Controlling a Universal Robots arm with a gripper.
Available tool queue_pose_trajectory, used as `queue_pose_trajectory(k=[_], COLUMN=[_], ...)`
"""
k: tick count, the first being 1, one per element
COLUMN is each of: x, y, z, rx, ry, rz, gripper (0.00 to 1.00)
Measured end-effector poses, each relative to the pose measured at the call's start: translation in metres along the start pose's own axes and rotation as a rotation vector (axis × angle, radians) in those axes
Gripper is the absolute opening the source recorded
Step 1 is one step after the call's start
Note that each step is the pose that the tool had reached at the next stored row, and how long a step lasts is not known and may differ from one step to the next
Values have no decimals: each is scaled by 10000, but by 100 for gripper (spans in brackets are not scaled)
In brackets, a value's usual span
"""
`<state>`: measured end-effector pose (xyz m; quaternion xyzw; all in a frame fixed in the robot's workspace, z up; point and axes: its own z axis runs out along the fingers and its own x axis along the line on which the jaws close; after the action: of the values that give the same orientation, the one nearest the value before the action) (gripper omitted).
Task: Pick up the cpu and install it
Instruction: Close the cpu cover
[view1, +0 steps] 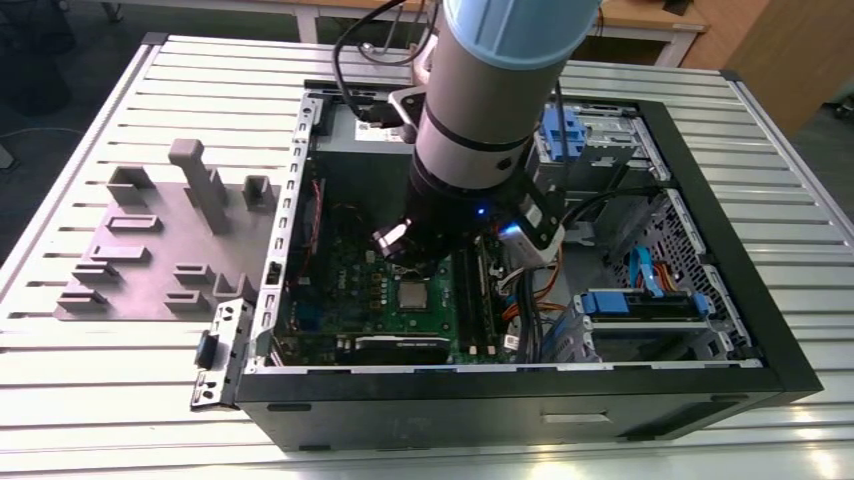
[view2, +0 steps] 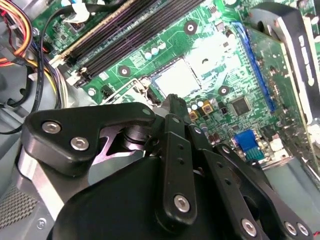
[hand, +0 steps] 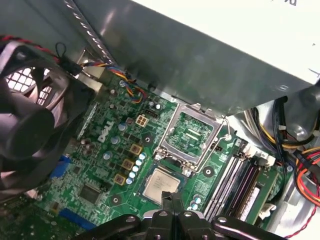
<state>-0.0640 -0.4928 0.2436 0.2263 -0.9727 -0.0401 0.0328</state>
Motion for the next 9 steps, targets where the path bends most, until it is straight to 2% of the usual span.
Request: queue_pose_trajectory(k=[4, 9], x=[-43, -59], y=[19, 49], z=[3, 5], rx=[0, 0], ry=[0, 0], rz=[-3, -3], gripper=[11, 11])
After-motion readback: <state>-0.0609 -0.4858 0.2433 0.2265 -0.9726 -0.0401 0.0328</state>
